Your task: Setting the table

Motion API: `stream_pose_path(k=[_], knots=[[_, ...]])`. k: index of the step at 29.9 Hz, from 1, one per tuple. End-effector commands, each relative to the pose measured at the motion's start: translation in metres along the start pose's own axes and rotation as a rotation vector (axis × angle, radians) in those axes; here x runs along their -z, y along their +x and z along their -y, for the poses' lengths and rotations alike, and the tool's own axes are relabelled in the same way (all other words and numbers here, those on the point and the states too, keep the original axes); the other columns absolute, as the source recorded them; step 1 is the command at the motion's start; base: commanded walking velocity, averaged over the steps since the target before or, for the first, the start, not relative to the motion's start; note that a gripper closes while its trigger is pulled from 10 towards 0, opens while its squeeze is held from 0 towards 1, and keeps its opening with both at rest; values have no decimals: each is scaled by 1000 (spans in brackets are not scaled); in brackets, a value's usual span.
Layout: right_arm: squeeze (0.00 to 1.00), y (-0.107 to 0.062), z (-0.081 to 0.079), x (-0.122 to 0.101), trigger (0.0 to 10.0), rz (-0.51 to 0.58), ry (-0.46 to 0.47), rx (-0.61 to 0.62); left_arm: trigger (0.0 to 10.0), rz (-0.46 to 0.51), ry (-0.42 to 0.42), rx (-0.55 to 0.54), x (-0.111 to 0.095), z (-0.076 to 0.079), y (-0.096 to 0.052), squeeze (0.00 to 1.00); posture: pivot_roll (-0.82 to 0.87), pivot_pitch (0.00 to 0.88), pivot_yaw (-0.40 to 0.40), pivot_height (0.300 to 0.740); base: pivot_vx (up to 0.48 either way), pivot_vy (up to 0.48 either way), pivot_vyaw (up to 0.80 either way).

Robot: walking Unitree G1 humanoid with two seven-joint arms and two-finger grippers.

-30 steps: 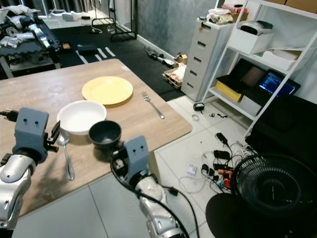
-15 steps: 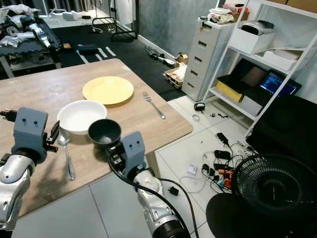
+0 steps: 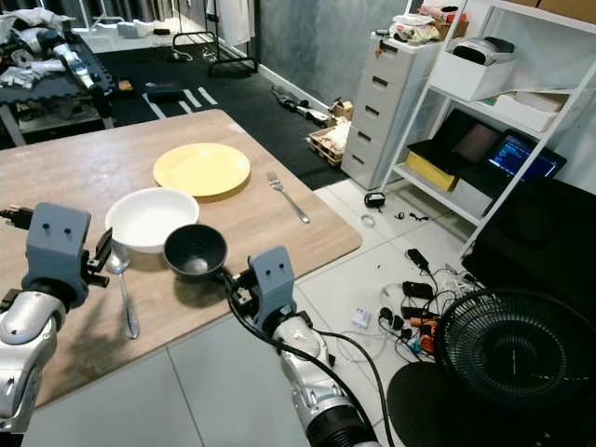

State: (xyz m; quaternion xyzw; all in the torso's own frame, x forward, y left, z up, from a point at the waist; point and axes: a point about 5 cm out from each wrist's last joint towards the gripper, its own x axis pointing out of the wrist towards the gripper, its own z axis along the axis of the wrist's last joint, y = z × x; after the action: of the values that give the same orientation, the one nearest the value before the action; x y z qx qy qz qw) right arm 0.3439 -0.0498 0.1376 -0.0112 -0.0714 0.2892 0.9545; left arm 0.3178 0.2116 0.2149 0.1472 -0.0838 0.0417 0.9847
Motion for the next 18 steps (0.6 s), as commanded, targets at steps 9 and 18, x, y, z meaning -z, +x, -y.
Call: stream_pose_path(k=[9, 18], knots=[[0, 5, 1, -1, 10000, 14, 142, -26, 10000, -9, 9, -2, 0, -3, -3, 0, 212, 115, 65, 740, 0, 0, 0], [0, 0, 7, -11, 10000, 79, 135, -33, 10000, -7, 4, 8, -1, 0, -3, 0, 201, 115, 69, 740, 0, 0, 0]])
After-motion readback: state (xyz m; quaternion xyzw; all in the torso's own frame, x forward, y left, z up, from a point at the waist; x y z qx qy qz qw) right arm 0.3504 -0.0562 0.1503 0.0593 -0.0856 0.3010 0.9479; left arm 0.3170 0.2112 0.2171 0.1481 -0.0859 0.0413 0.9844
